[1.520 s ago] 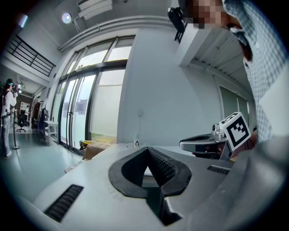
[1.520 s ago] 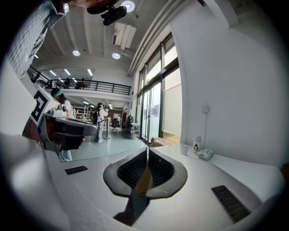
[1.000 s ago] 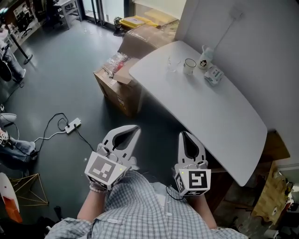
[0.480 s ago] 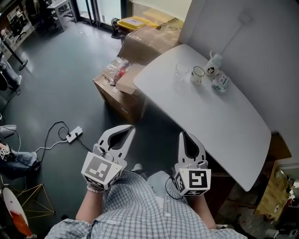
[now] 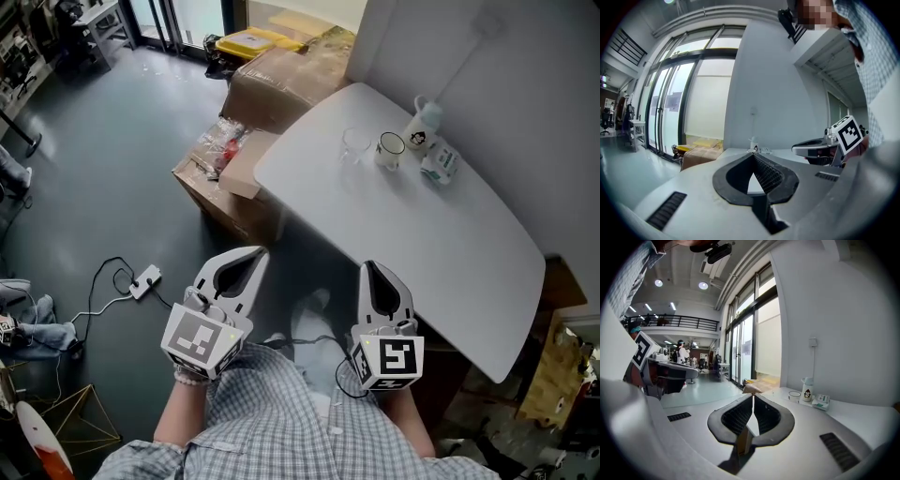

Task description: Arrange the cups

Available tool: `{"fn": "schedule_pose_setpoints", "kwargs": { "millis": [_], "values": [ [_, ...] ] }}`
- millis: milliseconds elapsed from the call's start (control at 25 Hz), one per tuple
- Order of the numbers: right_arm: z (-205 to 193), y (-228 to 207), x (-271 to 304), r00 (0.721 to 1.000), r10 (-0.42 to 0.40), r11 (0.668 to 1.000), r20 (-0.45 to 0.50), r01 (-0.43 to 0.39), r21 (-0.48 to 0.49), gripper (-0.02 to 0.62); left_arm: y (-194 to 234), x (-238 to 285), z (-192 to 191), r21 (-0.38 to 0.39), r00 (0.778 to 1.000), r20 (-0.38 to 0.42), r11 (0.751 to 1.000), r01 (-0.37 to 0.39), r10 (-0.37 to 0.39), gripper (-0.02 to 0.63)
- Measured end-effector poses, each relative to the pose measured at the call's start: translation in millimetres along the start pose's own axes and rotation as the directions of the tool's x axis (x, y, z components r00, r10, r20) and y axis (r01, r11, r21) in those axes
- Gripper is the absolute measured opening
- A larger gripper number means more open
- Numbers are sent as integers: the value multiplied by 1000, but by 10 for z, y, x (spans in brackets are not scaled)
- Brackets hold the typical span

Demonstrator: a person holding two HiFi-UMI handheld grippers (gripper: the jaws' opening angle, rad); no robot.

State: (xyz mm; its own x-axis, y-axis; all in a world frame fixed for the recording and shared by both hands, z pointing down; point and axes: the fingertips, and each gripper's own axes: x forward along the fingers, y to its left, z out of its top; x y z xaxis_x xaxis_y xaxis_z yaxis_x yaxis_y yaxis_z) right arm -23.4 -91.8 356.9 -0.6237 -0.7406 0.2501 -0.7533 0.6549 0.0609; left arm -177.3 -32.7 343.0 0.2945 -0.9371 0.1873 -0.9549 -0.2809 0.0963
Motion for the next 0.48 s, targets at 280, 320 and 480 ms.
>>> {"fn": "schedule_pose_setpoints", "kwargs": {
  "millis": [280, 320, 480],
  "values": [
    [130, -425, 472, 1000, -5, 1000, 2, 5, -7, 26, 128, 608, 46, 9, 999, -36, 1000, 27, -27, 9],
    [145, -491, 544, 1000, -3, 1000, 1, 3, -9, 26, 140, 707, 65, 9, 999, -36, 1000, 30, -29, 9],
    [166, -768, 819, 1000, -1, 1000, -11, 0, -5, 26, 190, 1118, 131, 5, 998, -43, 999, 35, -35, 9]
  ]
}}
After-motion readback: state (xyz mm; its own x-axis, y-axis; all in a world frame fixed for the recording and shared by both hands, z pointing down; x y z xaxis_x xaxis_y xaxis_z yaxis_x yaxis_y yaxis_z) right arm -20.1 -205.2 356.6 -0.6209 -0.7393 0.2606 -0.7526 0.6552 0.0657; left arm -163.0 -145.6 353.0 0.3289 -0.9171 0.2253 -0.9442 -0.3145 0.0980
